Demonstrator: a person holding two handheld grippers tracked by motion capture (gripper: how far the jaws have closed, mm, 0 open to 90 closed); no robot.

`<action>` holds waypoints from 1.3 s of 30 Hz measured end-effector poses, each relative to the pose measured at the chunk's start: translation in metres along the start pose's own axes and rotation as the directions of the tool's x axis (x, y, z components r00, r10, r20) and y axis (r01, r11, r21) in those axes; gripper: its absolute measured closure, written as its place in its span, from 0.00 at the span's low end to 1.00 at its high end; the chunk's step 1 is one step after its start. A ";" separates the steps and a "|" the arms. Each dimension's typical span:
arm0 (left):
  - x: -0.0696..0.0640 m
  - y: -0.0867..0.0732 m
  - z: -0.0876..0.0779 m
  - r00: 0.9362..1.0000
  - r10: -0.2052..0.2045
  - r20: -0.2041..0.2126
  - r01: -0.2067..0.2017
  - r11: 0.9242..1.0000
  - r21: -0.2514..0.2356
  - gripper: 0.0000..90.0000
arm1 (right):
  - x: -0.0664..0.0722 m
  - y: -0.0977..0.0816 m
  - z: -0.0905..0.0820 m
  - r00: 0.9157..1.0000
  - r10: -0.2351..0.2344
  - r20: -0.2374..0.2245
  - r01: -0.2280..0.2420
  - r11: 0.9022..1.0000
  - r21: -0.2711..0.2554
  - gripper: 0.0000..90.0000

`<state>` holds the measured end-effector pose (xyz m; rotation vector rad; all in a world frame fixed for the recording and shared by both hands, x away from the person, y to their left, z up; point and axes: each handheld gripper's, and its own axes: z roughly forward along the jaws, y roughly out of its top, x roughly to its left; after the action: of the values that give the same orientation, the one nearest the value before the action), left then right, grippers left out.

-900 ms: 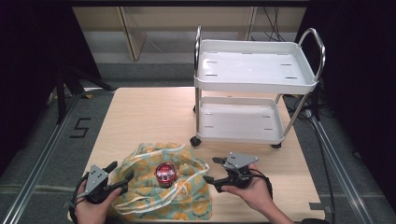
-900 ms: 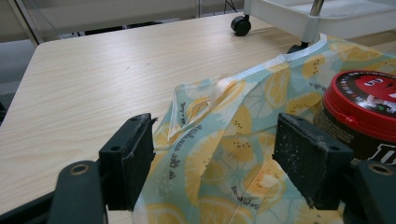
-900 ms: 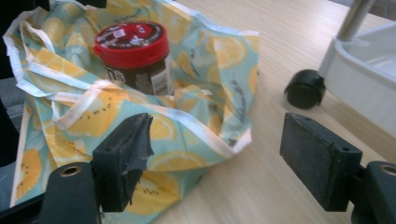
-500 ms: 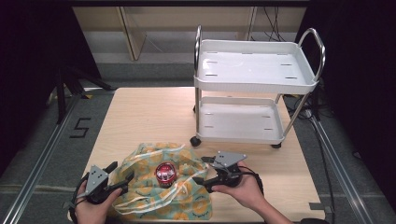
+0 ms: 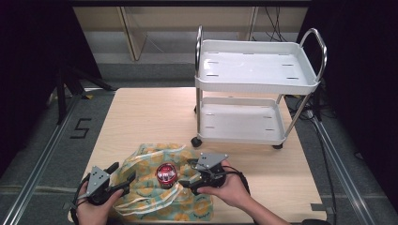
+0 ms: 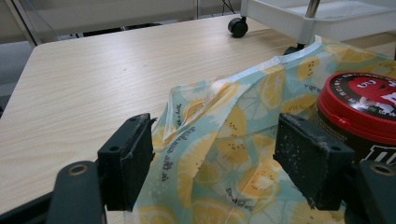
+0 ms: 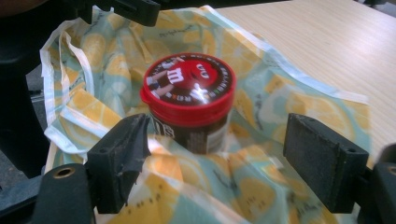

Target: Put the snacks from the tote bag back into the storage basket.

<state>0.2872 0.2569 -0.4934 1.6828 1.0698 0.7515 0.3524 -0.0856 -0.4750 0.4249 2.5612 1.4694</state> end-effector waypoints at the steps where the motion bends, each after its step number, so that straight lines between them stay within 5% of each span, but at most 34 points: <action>1: 0.000 0.000 0.000 1.000 0.003 0.006 -0.003 1.000 -0.005 0.31 | 0.001 0.002 0.005 1.000 0.004 -0.013 -0.004 1.000 0.001 0.26; 39: 0.000 0.000 0.000 1.000 -0.008 0.010 0.008 1.000 -0.008 0.30 | 0.008 0.009 0.057 0.999 0.003 -0.049 0.001 0.998 0.069 0.22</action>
<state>0.2867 0.2568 -0.4931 1.6727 1.0647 0.7402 0.3622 -0.0318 -0.4958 0.4045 2.6567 1.4121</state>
